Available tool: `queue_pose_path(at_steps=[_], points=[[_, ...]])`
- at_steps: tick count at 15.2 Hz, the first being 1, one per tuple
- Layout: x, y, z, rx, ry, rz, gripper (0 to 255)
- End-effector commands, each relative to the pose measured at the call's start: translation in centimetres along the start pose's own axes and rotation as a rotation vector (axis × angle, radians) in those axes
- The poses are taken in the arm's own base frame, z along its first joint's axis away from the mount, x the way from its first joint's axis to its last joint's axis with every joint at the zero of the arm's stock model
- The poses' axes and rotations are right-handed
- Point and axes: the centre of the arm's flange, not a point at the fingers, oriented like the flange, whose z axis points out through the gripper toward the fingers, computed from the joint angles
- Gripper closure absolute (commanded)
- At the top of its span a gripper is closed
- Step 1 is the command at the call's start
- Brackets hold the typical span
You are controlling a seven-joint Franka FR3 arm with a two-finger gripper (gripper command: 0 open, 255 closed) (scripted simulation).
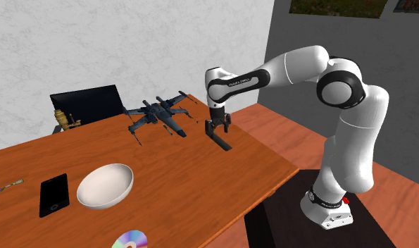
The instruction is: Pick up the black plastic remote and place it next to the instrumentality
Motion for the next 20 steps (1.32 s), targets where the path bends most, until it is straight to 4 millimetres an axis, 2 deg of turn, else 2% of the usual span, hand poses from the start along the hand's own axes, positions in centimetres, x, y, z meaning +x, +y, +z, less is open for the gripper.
queue_pose_path(at_steps=[1, 6, 13, 14, 20], points=[[0.1, 0.0, 1.0, 0.002, 0.0, 0.006, 0], [0.1, 0.0, 3.4, 0.002, 0.0, 0.006, 0], [0.1, 0.0, 3.4, 0.002, 0.0, 0.006, 0], [0.1, 0.0, 3.4, 0.002, 0.0, 0.006, 255], [0.1, 0.1, 3.4, 0.002, 0.0, 0.006, 255]])
